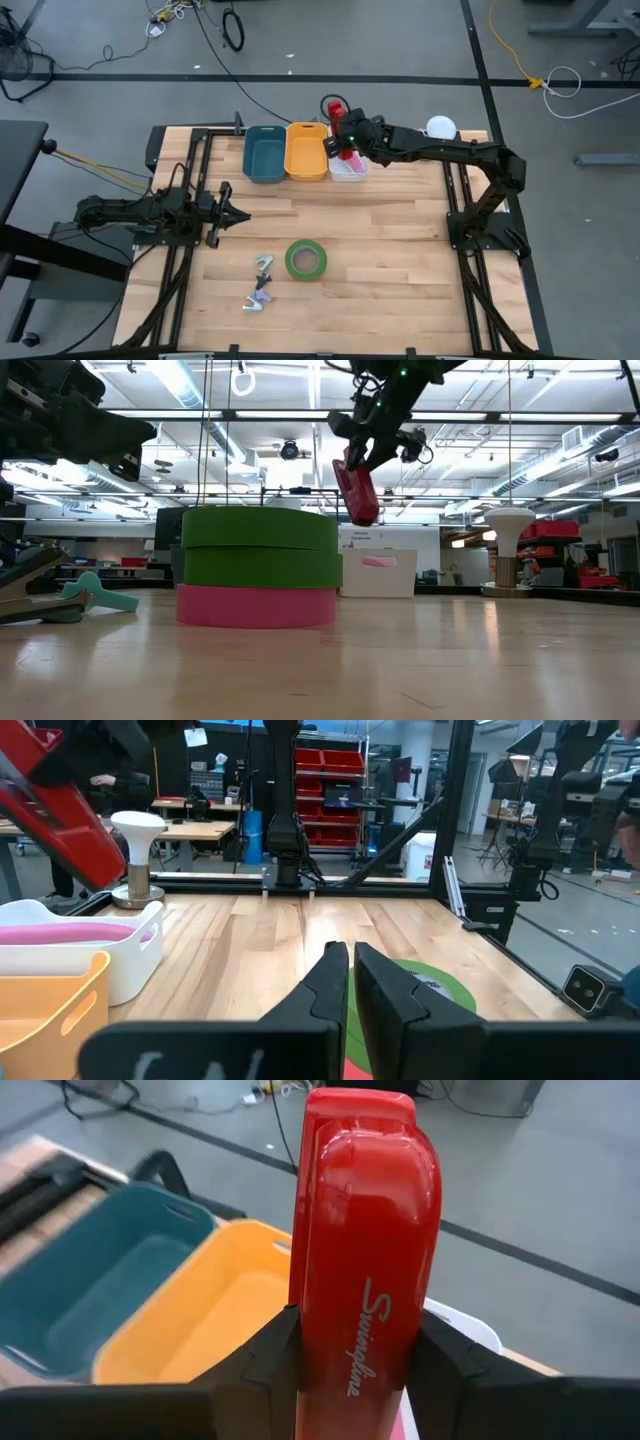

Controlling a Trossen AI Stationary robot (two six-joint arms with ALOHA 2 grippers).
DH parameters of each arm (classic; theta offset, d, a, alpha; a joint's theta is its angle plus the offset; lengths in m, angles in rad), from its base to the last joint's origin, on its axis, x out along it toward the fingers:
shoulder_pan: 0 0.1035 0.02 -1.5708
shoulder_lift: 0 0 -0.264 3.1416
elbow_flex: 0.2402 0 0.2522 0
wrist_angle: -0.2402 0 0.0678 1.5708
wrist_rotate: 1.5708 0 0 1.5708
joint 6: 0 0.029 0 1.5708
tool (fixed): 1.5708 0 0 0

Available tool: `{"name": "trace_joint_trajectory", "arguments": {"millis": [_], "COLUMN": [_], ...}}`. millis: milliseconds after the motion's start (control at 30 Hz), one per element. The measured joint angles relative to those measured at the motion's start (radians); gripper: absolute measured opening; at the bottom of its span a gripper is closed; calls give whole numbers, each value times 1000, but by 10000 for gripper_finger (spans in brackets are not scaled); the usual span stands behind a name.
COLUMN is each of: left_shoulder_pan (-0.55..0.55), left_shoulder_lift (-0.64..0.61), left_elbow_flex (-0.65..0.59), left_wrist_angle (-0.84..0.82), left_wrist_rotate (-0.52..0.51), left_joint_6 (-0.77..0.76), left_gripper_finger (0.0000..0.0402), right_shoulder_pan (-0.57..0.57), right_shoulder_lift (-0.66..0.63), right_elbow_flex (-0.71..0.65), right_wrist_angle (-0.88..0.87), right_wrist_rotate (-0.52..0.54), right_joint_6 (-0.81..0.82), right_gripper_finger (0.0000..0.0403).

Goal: Pick and place Stapler, Stapler remover, tape
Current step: Put the red stapler into the white bin

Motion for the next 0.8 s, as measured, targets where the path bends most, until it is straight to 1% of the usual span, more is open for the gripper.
{"name": "trace_joint_trajectory", "arguments": {"millis": [67, 200, 433, 600, 800], "left_shoulder_pan": [0, 0, 0, 0, 0], "left_shoulder_lift": [0, 0, 0, 0, 0], "left_elbow_flex": [0, 0, 0, 0, 0], "left_wrist_angle": [0, 0, 0, 0, 0], "left_wrist_rotate": [0, 0, 0, 0, 0], "left_joint_6": [-1, -1, 0, 0, 0], "left_gripper_finger": [25, 25, 25, 25, 25], "right_shoulder_pan": [-1, -6, -9, -9, -9], "right_shoulder_lift": [13, 15, 15, 15, 15], "right_elbow_flex": [-7, -71, -180, -227, -280], "right_wrist_angle": [9, 117, 243, 292, 323], "right_wrist_rotate": [0, 11, 15, -19, -19], "right_joint_6": [-4, -50, -44, -27, 15], "right_gripper_finger": [139, 139, 139, 139, 139]}}
